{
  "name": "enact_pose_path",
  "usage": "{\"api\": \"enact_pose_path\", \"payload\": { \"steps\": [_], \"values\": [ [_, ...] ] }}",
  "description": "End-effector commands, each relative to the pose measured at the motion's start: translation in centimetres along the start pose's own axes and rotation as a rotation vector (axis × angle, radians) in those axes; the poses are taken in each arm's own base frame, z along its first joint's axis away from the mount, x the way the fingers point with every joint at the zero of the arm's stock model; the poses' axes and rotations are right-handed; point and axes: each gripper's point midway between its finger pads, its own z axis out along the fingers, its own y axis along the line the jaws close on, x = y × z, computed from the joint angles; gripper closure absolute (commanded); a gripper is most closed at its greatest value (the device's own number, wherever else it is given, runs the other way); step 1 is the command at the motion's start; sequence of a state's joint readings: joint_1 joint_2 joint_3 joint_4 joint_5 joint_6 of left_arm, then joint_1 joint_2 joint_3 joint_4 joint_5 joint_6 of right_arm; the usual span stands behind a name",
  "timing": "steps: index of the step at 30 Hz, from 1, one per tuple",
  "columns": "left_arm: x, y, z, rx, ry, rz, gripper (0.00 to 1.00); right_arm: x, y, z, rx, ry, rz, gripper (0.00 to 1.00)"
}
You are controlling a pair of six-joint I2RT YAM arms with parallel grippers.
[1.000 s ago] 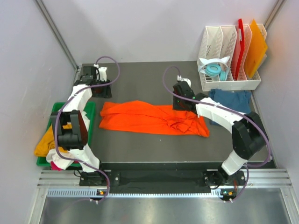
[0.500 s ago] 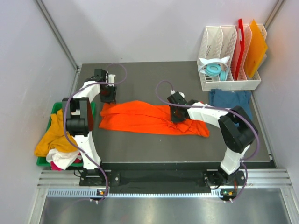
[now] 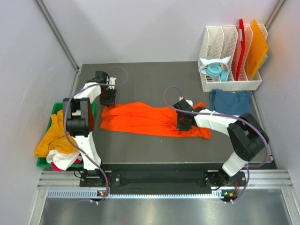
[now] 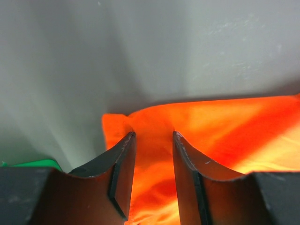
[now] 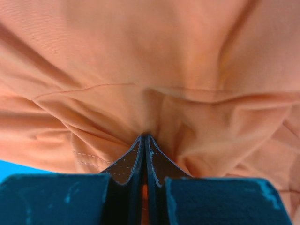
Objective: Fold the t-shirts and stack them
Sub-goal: Fold the other side of the tshirt into a rectangle
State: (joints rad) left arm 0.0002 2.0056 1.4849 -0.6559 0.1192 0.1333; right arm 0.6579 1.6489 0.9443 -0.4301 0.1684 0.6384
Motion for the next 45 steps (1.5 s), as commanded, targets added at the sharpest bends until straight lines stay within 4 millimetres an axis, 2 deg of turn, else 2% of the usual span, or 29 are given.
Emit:
{"api": "enact_pose_path", "payload": {
  "steps": [1,6,8,11,12,14,15,16,18,20,22,26,28,29,31,32,33,37,38,40,41,42,43,45],
  "values": [
    [0.3,0.6,-0.4,-0.030,0.002,0.015,0.58,2.5,-2.8,-1.4,0.079,0.045,0.045,0.97],
    [0.7,0.8,-0.2,-0.042,0.012,0.014,0.59,4.5,-4.4,-1.6,0.125,0.092,0.050,0.97],
    [0.6,1.0,-0.2,-0.051,0.007,0.011,0.59,4.3,-4.4,-1.6,0.128,0.087,0.043,0.97],
    [-0.8,1.1,-1.2,-0.065,-0.053,0.008,0.58,0.5,-2.6,-3.0,0.053,-0.046,0.029,0.95],
    [-1.3,1.0,-1.7,-0.058,-0.076,0.004,0.58,-3.0,-0.3,-4.6,-0.028,-0.151,0.041,0.93],
    [-2.9,0.4,-3.1,-0.036,-0.137,0.007,0.56,-6.0,2.4,-6.5,-0.126,-0.228,0.006,0.82],
    [-3.4,0.2,-3.7,-0.027,-0.158,0.003,0.56,-8.8,4.8,-8.0,-0.193,-0.291,-0.006,0.78],
    [-3.9,-0.5,-4.2,0.009,-0.178,0.003,0.55,-9.4,6.3,-8.5,-0.241,-0.289,-0.059,0.70],
    [-4.7,-1.2,-5.5,0.038,-0.213,0.002,0.55,-10.5,9.4,-8.5,-0.284,-0.277,-0.149,0.68],
    [-5.1,-1.8,-6.6,0.071,-0.241,0.005,0.54,-10.0,11.4,-8.1,-0.298,-0.254,-0.213,0.67],
    [-5.1,-2.7,-7.7,0.107,-0.254,0.011,0.53,-9.6,12.6,-6.7,-0.305,-0.236,-0.270,0.68],
    [-4.1,-3.8,-8.8,0.161,-0.255,0.025,0.51,-7.4,14.7,-3.8,-0.372,-0.186,-0.313,0.72],
    [-3.5,-4.4,-8.9,0.187,-0.246,0.029,0.50,-6.5,15.0,-2.7,-0.364,-0.155,-0.335,0.73],
    [-3.2,-4.4,-8.9,0.186,-0.235,0.025,0.50,-5.5,14.9,-1.7,-0.343,-0.113,-0.349,0.72],
    [-2.8,-3.9,-8.3,0.164,-0.217,0.017,0.51,-5.1,14.7,-1.4,-0.321,-0.095,-0.332,0.74],
    [-2.8,-3.2,-8.1,0.124,-0.212,0.013,0.51,-5.3,15.1,-2.1,-0.338,-0.116,-0.322,0.75],
    [-2.9,-2.8,-7.8,0.104,-0.208,0.014,0.51,-4.5,14.5,-2.1,-0.330,-0.110,-0.302,0.75],
    [-3.6,-1.2,-5.9,0.033,-0.179,0.011,0.50,-4.1,12.4,-4.0,-0.270,-0.167,-0.186,0.75],
    [-3.8,-0.9,-5.4,0.027,-0.173,0.010,0.50,-3.4,11.3,-4.6,-0.257,-0.168,-0.153,0.75],
    [-4.0,-0.3,-3.7,0.010,-0.137,0.002,0.50,-2.2,10.8,-5.2,-0.252,-0.164,-0.061,0.77],
    [-3.9,-0.2,-3.1,0.010,-0.120,0.004,0.50,-1.4,10.3,-6.1,-0.261,-0.169,-0.045,0.78],
    [-3.4,-1.1,-1.5,0.007,-0.075,0.022,0.50,-1.1,10.1,-6.6,-0.248,-0.187,-0.006,0.78],
    [-4.0,-1.2,-1.3,0.008,-0.079,0.027,0.50,0.1,10.6,-7.9,-0.268,-0.190,-0.027,0.78],
    [-3.5,-1.4,0.5,0.014,-0.036,0.034,0.49,1.7,10.6,-8.6,-0.262,-0.184,-0.035,0.76]
  ]
}}
